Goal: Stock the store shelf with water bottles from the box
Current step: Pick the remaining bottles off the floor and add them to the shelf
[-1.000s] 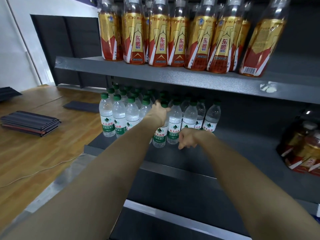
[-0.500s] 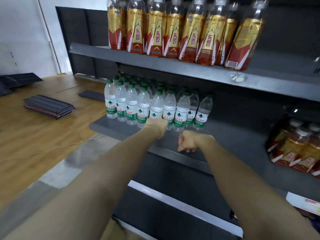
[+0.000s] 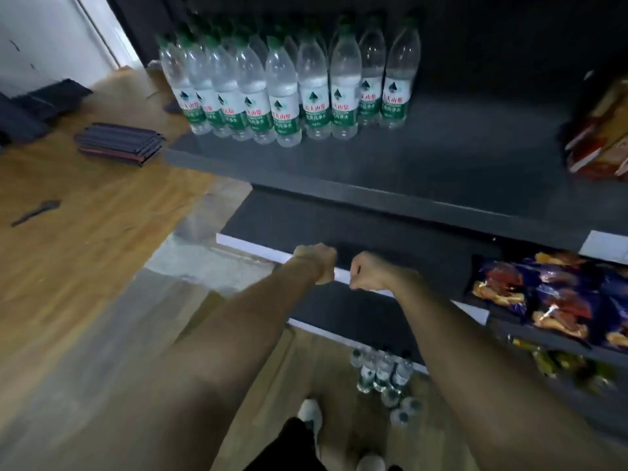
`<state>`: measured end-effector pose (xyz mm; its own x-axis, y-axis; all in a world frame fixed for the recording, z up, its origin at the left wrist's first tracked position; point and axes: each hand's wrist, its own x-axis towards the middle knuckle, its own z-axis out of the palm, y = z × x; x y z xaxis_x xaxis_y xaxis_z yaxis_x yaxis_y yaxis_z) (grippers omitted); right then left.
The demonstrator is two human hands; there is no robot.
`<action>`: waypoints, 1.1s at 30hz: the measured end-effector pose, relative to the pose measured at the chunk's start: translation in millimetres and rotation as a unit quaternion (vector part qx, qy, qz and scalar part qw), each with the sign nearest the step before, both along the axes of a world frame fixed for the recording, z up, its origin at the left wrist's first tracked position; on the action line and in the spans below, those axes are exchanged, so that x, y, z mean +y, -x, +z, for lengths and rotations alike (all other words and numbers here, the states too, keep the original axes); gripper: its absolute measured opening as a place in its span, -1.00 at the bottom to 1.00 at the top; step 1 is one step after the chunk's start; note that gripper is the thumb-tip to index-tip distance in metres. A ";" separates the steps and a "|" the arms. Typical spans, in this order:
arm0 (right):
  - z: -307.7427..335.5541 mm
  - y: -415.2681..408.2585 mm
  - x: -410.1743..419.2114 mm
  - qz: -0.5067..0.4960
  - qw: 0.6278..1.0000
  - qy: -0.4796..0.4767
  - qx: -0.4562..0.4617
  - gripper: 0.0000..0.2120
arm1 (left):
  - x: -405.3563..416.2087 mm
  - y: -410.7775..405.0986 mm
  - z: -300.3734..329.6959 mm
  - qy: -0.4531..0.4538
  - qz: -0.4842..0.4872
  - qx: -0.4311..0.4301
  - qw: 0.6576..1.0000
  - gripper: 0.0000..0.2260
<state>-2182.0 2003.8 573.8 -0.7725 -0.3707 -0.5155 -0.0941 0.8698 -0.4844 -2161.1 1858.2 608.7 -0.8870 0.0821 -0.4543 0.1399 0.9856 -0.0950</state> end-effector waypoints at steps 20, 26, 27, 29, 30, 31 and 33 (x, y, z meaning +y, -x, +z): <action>-391.6 -189.5 50.7 -0.305 0.930 -0.025 -0.202 -0.67 | 58.5 -74.7 -401.9 -0.071 -0.144 -0.254 0.954 -0.91; -481.0 -217.6 76.4 -0.423 0.884 -0.030 -0.196 -0.66 | 92.7 -86.5 -502.5 -0.084 -0.200 -0.270 0.938 -0.77; -496.1 -222.2 83.5 -0.435 0.879 -0.036 -0.193 -0.67 | 101.6 -88.3 -517.8 -0.090 -0.210 -0.270 0.935 -0.74; -527.1 -230.2 95.9 -0.448 0.871 -0.046 -0.193 -0.68 | 119.7 -92.2 -547.6 -0.098 -0.237 -0.265 0.930 -0.78; -542.6 -233.1 100.6 -0.452 0.869 -0.048 -0.196 -0.70 | 128.2 -93.6 -562.9 -0.102 -0.248 -0.259 0.928 -0.81; -557.4 -235.1 104.1 -0.456 0.866 -0.049 -0.199 -0.71 | 136.7 -93.8 -578.1 -0.109 -0.256 -0.251 0.927 -0.80; -586.1 -236.3 107.7 -0.465 0.861 -0.044 -0.201 -0.73 | 153.6 -91.4 -607.7 -0.121 -0.261 -0.232 0.929 -0.70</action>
<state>-1945.7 2111.5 -12.3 -0.4673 0.3655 -0.8050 0.8224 0.5140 -0.2440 -2069.8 2011.8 1.0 -0.4108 0.5957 -0.6902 0.5749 0.7568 0.3109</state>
